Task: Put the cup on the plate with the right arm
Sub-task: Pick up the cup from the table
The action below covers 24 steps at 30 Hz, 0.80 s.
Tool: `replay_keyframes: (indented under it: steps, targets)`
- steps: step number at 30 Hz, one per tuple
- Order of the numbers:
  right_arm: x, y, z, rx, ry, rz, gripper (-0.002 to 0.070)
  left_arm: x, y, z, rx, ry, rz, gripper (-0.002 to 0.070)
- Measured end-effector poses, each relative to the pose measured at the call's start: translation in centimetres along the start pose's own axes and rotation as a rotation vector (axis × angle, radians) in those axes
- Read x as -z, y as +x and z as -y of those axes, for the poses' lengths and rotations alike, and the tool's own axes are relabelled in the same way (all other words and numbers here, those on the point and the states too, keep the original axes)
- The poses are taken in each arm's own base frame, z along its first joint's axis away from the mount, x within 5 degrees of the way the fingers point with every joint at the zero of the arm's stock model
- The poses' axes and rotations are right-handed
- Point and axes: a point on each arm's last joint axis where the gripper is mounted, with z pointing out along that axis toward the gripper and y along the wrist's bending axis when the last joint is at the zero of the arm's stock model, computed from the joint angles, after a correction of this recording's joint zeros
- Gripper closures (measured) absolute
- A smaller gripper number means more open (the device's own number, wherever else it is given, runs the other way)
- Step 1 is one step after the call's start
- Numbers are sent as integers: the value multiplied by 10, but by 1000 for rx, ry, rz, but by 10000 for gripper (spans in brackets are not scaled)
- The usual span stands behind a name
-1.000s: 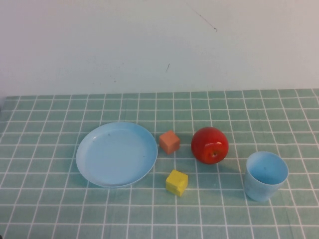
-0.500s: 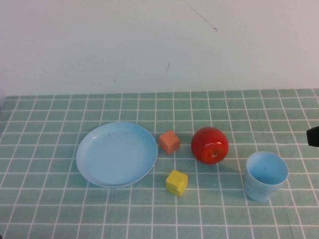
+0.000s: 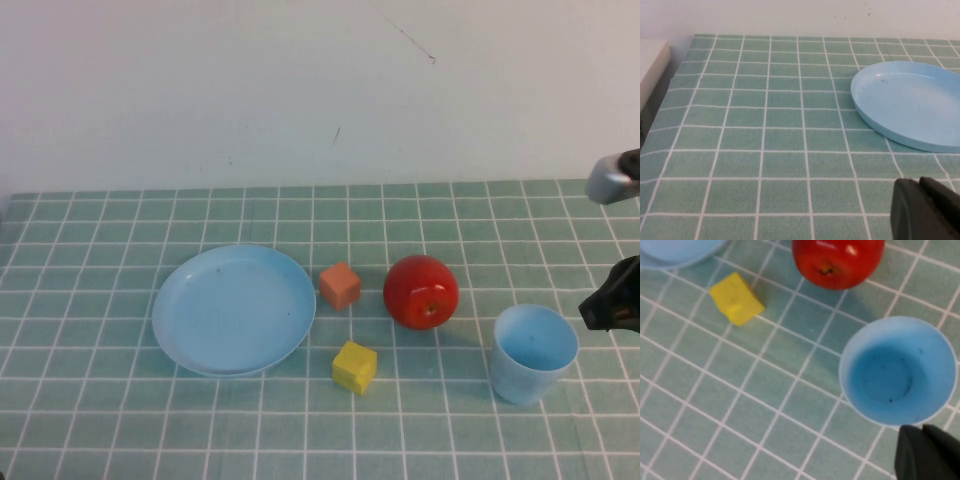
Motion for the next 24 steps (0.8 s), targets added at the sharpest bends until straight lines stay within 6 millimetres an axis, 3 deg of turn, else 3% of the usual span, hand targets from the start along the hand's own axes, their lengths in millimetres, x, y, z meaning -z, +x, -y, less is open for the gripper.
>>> replay_keyframes:
  steps: [9, 11, 17, 20, 24]
  targets:
    - [-25, -29, -18, 64, 99, -129, 656, 0, 0, 0, 0, 0, 0, 678]
    - [-30, -35, -16, 74, 113, -145, 608, 0, 0, 0, 0, 0, 0, 678]
    - [-39, -48, -8, 94, 184, -162, 349, 0, 0, 0, 0, 0, 0, 678]
    - [-46, -49, -2, 121, 223, -190, 305, 0, 0, 0, 0, 0, 0, 678]
    - [-61, -47, 5, 144, 255, -246, 297, 0, 0, 0, -2, 0, 0, 678]
